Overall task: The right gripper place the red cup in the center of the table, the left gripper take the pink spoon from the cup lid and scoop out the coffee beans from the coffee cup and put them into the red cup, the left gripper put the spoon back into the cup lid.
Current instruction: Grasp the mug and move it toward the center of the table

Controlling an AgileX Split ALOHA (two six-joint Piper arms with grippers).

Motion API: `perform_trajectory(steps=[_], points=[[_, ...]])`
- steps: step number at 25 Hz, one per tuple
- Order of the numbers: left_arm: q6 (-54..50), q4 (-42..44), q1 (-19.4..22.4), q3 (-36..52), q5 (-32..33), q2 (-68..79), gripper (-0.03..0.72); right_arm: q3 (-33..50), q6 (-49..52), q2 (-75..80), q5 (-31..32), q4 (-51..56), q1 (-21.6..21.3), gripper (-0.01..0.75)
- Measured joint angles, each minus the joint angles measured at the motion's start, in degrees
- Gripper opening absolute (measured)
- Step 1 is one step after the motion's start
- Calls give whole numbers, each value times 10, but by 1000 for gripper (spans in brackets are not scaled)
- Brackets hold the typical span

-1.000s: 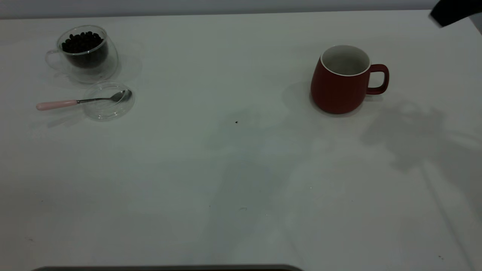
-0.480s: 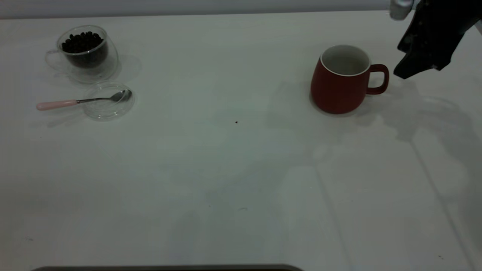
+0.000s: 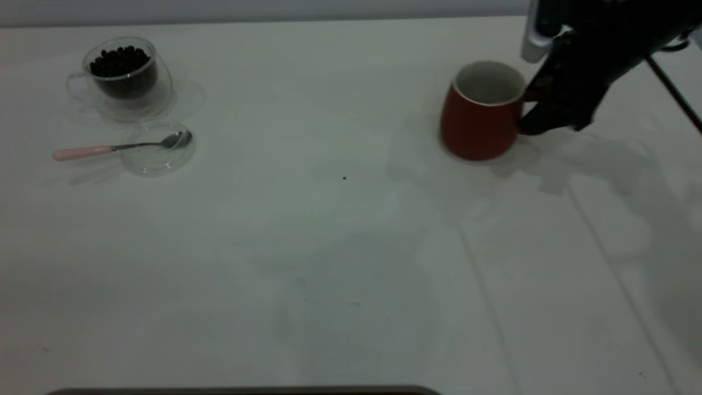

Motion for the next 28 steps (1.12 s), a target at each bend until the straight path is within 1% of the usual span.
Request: perform_trajectory(steps=[5,9,15,19,21,23,27,28], points=[[0,0,0,0,0,0,434,-22,0,14,-4,19,49,570],[0,0,0,0,0,0,434,-54,0,24,-2,31,94,554],[0,0,0,0,0,0,434,-108,0,48,-2,80,155,542],[0,0,0,0,0,0,434,-124,0,55,2,99,184,542],[0,0,0,0,0,0,434,-125,1,54,20,100,186,542],[0,0,0,0,0,0,434,-120,25,45,35,95,180,542],[0,0,0,0,0,0,434,-67,160,-28,57,29,146,542],[0,0,0,0,0,0,434,-50,218,-59,64,11,135,542]])
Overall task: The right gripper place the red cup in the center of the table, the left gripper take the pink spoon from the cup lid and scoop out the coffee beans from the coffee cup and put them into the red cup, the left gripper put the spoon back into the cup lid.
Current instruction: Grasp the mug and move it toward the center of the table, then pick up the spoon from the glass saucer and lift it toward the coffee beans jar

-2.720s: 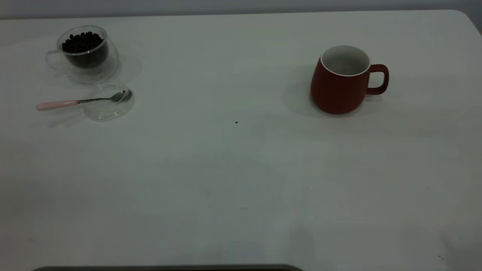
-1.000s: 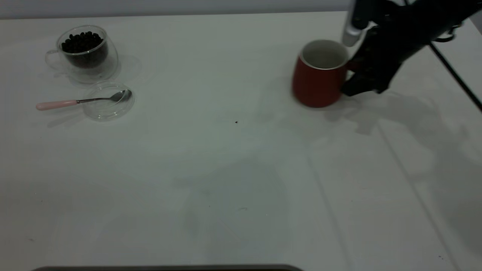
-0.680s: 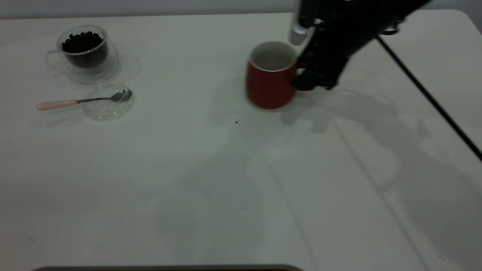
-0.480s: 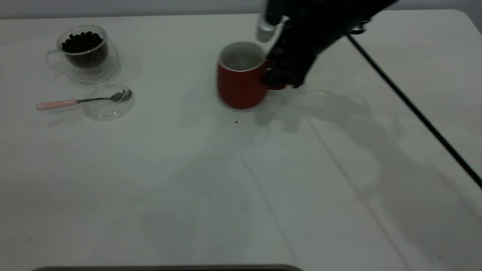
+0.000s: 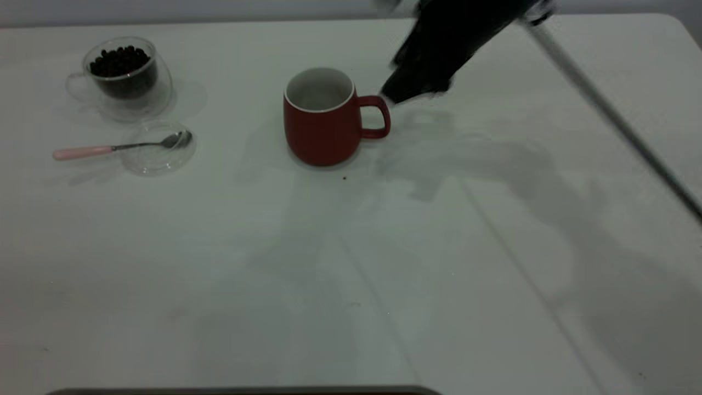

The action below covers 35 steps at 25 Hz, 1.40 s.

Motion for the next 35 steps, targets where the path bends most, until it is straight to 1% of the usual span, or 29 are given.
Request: perform_trajectory(steps=[2,5,9,12,14,15,17,19,22,25,35], points=[[0,0,0,0,0,0,434,48,142,-71,28,-28,-16,542],[0,0,0,0,0,0,434,121,382,-184,110,-106,-23,540],[0,0,0,0,0,0,434,226,621,-342,235,-299,-23,540],[0,0,0,0,0,0,434,317,779,-462,306,-422,-23,540],[0,0,0,0,0,0,434,383,848,-544,335,-482,-30,540],[0,0,0,0,0,0,434,408,876,-588,342,-504,-40,540],[0,0,0,0,0,0,434,462,915,-667,345,-532,-76,540],[0,0,0,0,0,0,434,498,934,-749,342,-550,-127,540],[0,0,0,0,0,0,434,528,938,-855,334,-568,-179,540],[0,0,0,0,0,0,434,543,945,-952,327,-576,-191,540],[0,0,0,0,0,0,434,553,962,-1213,339,-579,-191,532]])
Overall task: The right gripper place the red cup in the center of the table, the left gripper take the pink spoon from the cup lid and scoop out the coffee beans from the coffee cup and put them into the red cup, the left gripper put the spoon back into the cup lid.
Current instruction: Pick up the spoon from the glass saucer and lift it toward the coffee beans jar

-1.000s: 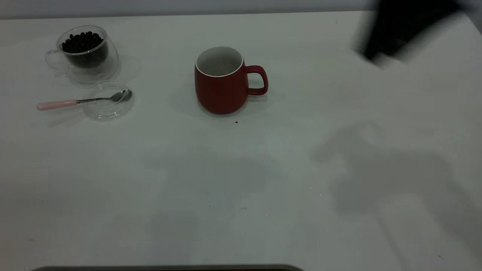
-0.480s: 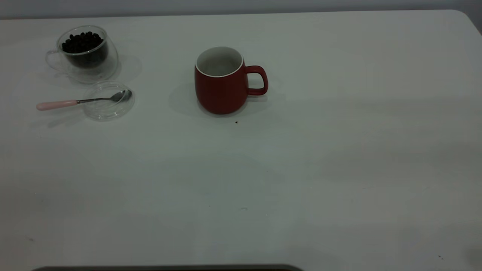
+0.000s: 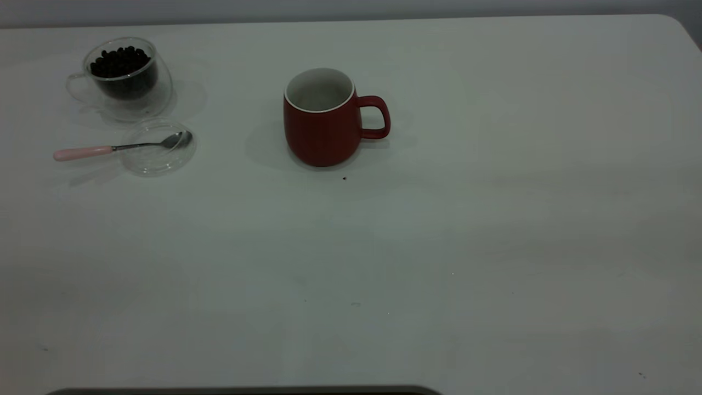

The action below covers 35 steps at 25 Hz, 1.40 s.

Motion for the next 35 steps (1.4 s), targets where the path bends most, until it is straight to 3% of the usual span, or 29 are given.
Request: perform_trajectory(steps=[5,35], points=[[0,0,0,0,0,0,434,0,0,-72,5,1,0,532],[-35,-24,0,-1,-10,3,409,0,0,-73,6,2,0,531]])
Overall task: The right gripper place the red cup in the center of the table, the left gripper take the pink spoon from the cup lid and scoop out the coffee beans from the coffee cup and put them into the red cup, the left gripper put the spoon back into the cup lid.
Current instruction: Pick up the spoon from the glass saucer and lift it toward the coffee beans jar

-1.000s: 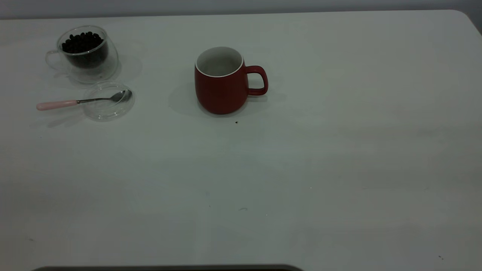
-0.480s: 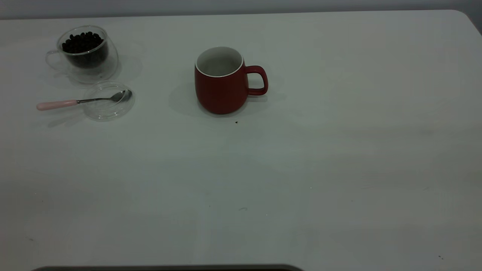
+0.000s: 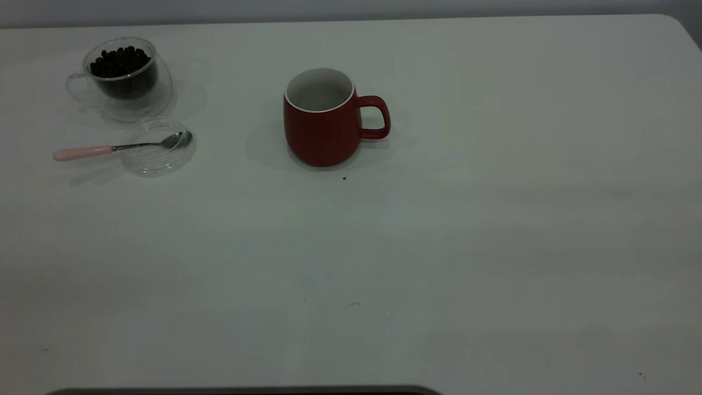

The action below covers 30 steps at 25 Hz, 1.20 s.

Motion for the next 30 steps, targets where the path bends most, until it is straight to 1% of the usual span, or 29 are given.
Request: perform_trajectory(steps=[3,6,10,13,16,20,23,26,28,30], points=[[-33,-8,0,-3,-55,46,378,0,0,0,0,0,0,531],[-38,-14,0,-12,-134,139,367,0,0,0,0,0,0,531],[-36,-15,0,-31,-227,304,366,0,0,0,0,0,0,531],[-36,-15,0,-50,-309,430,366,0,0,0,1,0,0,531],[-38,-15,1,-82,-367,564,366,0,0,0,1,0,0,531],[-38,-17,31,-146,-383,716,366,0,0,0,1,0,0,531],[-38,-24,77,-193,-387,822,366,0,0,0,1,0,0,531],[-31,-49,134,-226,-394,913,366,0,0,0,1,0,0,531],[-7,-76,164,-245,-395,969,366,0,0,0,1,0,0,531],[44,-115,193,-266,-382,1026,366,0,0,0,1,0,0,531]])
